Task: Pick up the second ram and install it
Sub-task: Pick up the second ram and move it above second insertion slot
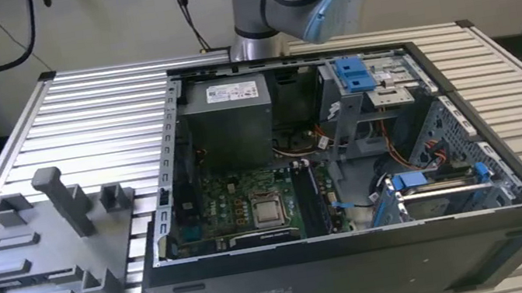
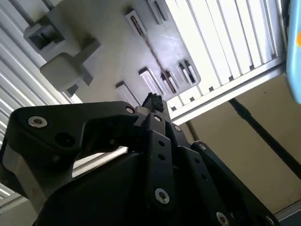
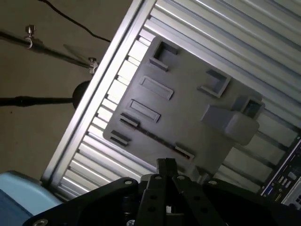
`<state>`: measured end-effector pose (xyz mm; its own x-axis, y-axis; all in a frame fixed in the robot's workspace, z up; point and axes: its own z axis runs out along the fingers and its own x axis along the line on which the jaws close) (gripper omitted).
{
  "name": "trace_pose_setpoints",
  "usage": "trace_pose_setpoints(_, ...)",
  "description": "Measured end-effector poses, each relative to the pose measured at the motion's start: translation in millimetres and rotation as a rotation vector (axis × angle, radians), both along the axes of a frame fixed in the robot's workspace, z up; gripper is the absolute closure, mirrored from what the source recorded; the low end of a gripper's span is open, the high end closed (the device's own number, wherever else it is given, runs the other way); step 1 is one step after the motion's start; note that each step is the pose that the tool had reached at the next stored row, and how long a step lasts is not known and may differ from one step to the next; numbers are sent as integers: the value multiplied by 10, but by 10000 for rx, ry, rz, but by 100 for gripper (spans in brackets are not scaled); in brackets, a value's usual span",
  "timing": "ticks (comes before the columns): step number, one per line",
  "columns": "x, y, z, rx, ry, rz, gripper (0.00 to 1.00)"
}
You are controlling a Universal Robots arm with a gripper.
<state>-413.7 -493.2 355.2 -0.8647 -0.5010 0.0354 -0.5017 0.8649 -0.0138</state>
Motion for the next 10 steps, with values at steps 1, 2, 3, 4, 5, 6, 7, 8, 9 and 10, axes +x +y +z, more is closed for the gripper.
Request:
trace_pose_setpoints(1, 0, 0, 0, 0, 0, 179, 89)
trace_pose_setpoints(2, 0, 0, 0, 0, -1, 355, 89)
trace_pose_setpoints(3, 0, 1, -1, 0, -1, 534, 89)
trace_pose_setpoints(4, 0, 1, 0, 0, 0, 731, 89)
trace_pose_setpoints(5, 0, 1, 0, 0, 0, 899, 89)
trace_pose_setpoints(6, 0, 1, 0, 0, -1, 1090, 89)
trace_pose_setpoints(7, 0, 1, 0, 0, -1, 1270, 89)
trace_pose_setpoints(8, 0, 2, -1, 1, -1, 1449, 89)
trace_pose_setpoints(9, 0, 1, 0, 0, 0, 1630, 89)
trace_pose_setpoints(10, 0, 1, 0, 0, 0, 1814, 89)
